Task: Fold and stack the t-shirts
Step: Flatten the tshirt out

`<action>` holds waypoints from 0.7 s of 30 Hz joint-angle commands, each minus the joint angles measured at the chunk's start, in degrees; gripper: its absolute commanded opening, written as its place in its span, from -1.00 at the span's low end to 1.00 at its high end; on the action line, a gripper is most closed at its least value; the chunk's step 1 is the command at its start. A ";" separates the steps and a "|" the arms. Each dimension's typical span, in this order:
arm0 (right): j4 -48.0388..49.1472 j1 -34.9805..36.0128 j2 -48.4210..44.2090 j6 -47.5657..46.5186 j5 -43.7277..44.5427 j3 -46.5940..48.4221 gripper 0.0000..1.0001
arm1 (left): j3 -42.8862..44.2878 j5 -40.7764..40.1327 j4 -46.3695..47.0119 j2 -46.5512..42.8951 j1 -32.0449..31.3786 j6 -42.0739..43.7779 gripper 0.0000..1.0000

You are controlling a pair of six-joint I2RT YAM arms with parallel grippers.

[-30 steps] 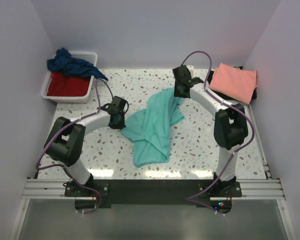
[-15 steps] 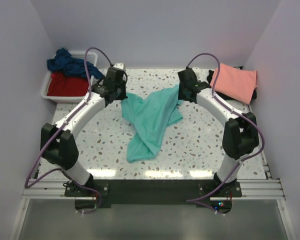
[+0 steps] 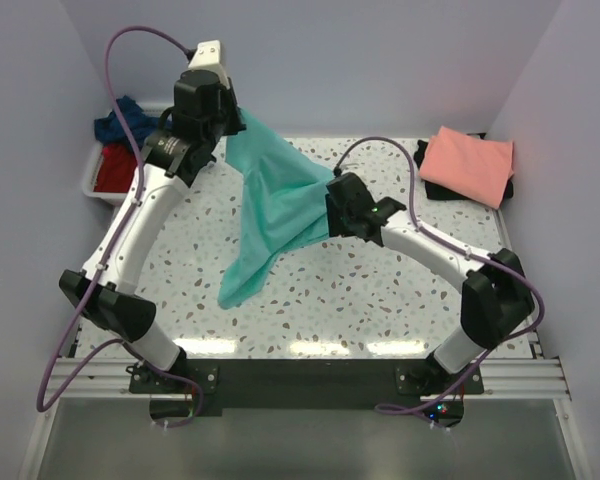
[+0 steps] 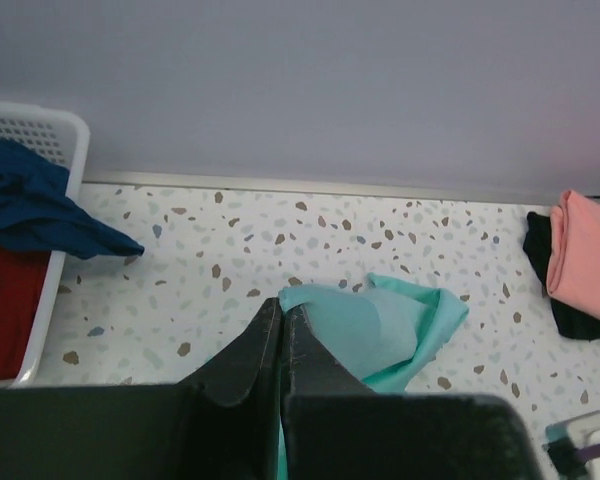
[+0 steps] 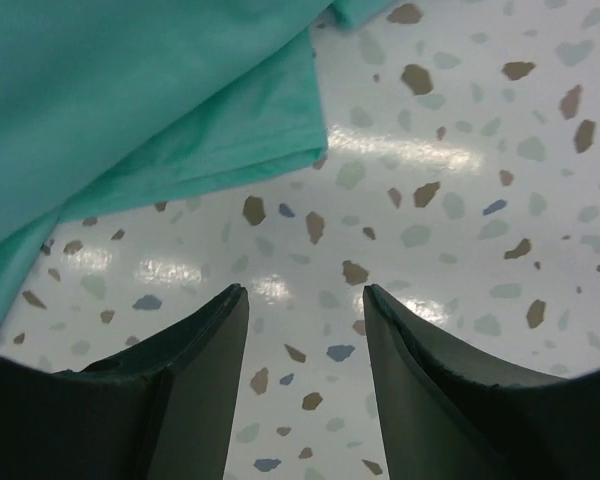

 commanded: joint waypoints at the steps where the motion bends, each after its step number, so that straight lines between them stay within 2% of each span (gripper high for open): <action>1: 3.83 3.01 1.42 -0.39 -6.43 -1.21 0.07 | 4.91 -6.17 1.57 -0.50 0.55 1.79 -1.00; 8: 5.42 8.63 6.95 -4.69 -14.86 2.73 0.08 | 4.74 -14.95 5.08 -1.39 0.46 4.69 -1.00; 12: 1.30 15.82 12.66 -8.39 -14.62 9.49 0.08 | 4.92 -19.00 5.87 0.10 0.63 6.27 -1.00; 21: 1.02 25.33 18.47 -9.71 -15.59 17.58 0.08 | 3.25 -19.28 5.44 3.97 3.00 8.12 -1.00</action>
